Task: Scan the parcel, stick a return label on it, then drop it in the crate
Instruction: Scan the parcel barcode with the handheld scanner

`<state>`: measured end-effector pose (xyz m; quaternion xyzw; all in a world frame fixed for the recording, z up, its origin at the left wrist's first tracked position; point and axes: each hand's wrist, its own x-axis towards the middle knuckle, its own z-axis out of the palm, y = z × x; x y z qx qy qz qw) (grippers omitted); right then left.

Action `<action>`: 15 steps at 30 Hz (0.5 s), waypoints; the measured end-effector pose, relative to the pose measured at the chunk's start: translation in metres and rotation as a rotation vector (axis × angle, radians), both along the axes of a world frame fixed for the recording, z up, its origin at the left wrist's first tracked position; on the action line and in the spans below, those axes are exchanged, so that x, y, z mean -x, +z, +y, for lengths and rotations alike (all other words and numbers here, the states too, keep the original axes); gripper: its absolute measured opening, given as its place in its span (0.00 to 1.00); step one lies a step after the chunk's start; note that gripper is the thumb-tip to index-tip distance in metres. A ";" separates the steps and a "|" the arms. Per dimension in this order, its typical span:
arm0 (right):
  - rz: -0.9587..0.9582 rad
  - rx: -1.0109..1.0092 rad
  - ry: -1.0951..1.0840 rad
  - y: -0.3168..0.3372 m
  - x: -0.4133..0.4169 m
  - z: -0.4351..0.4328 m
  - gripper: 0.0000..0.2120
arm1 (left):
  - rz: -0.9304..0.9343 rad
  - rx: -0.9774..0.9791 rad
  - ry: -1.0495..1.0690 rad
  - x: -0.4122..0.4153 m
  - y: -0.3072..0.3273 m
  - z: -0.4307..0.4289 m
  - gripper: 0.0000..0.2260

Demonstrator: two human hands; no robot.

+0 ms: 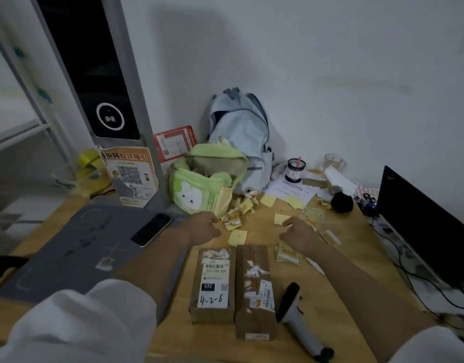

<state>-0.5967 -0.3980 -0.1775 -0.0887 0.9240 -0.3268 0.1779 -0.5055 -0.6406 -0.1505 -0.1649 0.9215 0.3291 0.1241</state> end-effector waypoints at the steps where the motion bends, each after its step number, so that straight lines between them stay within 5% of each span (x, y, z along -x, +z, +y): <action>1: -0.025 -0.012 -0.009 -0.011 0.002 0.002 0.20 | -0.017 -0.015 -0.009 0.003 -0.012 0.001 0.22; 8: -0.221 -0.051 -0.104 -0.079 -0.013 0.021 0.21 | -0.080 -0.010 -0.117 0.005 -0.088 0.014 0.18; 12: -0.277 -0.123 -0.214 -0.114 -0.031 0.042 0.26 | -0.027 0.036 -0.065 -0.005 -0.123 0.007 0.25; 15: -0.257 -0.113 -0.358 -0.135 -0.046 0.055 0.08 | -0.043 0.092 -0.050 -0.014 -0.141 -0.001 0.37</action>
